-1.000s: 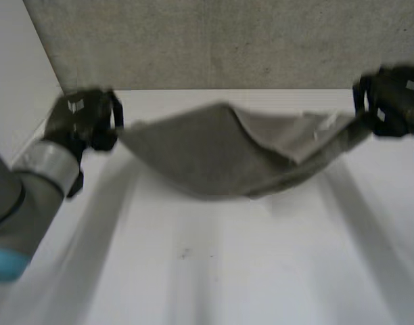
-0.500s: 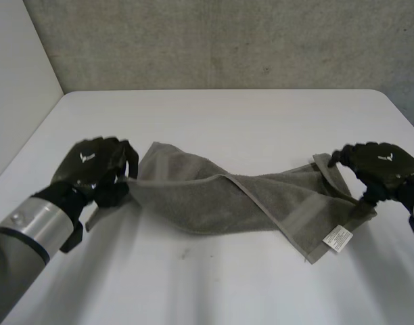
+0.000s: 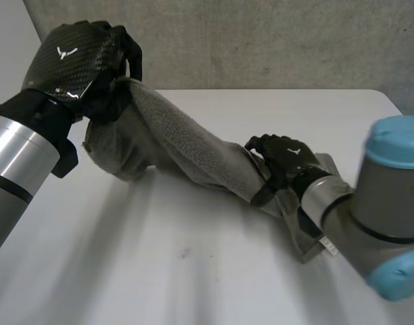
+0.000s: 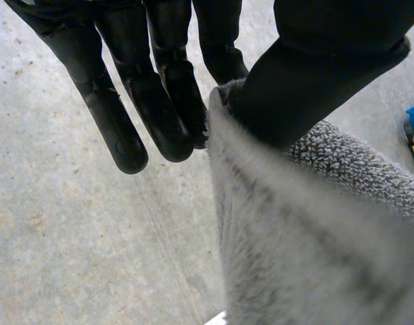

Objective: Fold the towel.

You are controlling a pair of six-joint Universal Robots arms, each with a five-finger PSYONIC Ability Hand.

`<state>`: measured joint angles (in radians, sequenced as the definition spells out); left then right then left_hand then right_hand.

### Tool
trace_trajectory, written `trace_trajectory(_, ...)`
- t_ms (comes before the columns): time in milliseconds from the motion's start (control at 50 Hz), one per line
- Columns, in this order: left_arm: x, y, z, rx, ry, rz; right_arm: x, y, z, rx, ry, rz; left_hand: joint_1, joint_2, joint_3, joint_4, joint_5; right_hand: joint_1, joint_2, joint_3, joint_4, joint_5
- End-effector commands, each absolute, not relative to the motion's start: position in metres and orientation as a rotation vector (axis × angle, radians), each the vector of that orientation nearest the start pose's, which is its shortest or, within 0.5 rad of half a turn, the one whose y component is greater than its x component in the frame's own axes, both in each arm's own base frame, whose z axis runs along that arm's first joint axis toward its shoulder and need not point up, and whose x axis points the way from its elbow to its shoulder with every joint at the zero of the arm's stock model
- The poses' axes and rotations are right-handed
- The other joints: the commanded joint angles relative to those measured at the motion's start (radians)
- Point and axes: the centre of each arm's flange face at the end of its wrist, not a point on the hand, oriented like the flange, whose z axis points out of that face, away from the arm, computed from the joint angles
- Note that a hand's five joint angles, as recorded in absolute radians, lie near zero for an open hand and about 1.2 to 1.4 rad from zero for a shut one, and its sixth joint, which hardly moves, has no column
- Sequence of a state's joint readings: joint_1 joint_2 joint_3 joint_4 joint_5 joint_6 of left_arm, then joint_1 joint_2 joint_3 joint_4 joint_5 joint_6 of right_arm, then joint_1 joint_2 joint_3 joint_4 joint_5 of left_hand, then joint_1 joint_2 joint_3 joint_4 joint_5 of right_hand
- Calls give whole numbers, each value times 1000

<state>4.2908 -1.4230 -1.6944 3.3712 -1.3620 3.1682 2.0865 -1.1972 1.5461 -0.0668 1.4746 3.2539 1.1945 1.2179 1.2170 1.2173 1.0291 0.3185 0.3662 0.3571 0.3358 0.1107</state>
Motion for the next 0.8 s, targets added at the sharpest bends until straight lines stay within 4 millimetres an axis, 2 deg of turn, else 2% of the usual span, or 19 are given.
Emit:
trace_trajectory(20, -254, -199, 338, 778, 2107, -2781, 295, -253, 162, -440, 2327, -1591, 202, 178, 179, 179, 193, -57, -105, -96, -75, -24)
trace_trajectory(100, -252, -202, 335, 766, 2117, -2765, 283, -260, 158, -364, 2369, -1711, 202, 178, 179, 179, 193, -34, -82, -73, -51, -1)
trace_trajectory(180, -250, -206, 332, 755, 2123, -2751, 275, -258, 160, -406, 2373, -1747, 202, 178, 179, 179, 193, -31, -79, -70, -48, 2)
trace_trajectory(220, -248, -209, 330, 742, 2126, -2741, 254, -266, 163, -429, 2410, -1787, 202, 178, 179, 179, 193, -28, -76, -67, -45, 5)
trace_trajectory(280, -243, -215, 328, 717, 2127, -2720, 242, -267, 162, -470, 2431, -1784, 202, 178, 179, 179, 193, -16, -64, -55, -34, 17)
trace_trajectory(400, -230, -229, 324, 646, 2132, -2682, 237, -266, 160, -506, 2418, -1762, 202, 178, 179, 179, 193, 48, 1, 10, 31, 82)
trace_trajectory(480, -229, -232, 318, 639, 2155, -2657, 224, -272, 156, -473, 2459, -1751, 202, 178, 179, 179, 193, 183, 135, 144, 166, 216)
trace_trajectory(500, -229, -232, 318, 639, 2155, -2657, 220, -273, 154, -466, 2465, -1746, 202, 178, 179, 179, 193, 282, 234, 244, 265, 315)
trace_trajectory(520, -228, -231, 317, 637, 2161, -2655, 220, -273, 154, -466, 2465, -1746, 202, 178, 179, 179, 193, 283, 235, 245, 266, 316)
trace_trajectory(540, -228, -231, 315, 638, 2171, -2646, 218, -273, 152, -475, 2467, -1733, 202, 178, 179, 179, 193, 414, 366, 375, 397, 447)
trace_trajectory(560, -228, -231, 315, 638, 2171, -2646, 218, -273, 152, -475, 2467, -1732, 202, 178, 179, 179, 193, 415, 368, 377, 398, 449)
trace_trajectory(600, -228, -231, 313, 641, 2175, -2643, 221, -270, 147, -511, 2446, -1678, 202, 178, 179, 179, 193, 582, 534, 543, 564, 615)
trace_trajectory(620, -228, -231, 310, 640, 2189, -2633, 221, -270, 147, -512, 2446, -1677, 202, 178, 179, 179, 193, 583, 535, 544, 565, 616)
trace_trajectory(660, -228, -230, 309, 641, 2193, -2629, 225, -264, 142, -557, 2409, -1616, 202, 178, 179, 179, 193, 811, 763, 772, 793, 844)
trace_trajectory(680, -228, -230, 308, 643, 2198, -2624, 225, -264, 142, -557, 2409, -1615, 202, 178, 179, 179, 193, 812, 764, 773, 794, 845)
trace_trajectory(700, -228, -230, 305, 646, 2208, -2615, 228, -262, 142, -579, 2386, -1592, 202, 178, 179, 179, 193, 1038, 991, 1000, 1021, 1072)
trace_trajectory(800, -229, -231, 302, 654, 2221, -2602, 232, -264, 155, -602, 2321, -1603, 202, 178, 179, 179, 193, 1078, 1030, 1039, 1060, 1111)
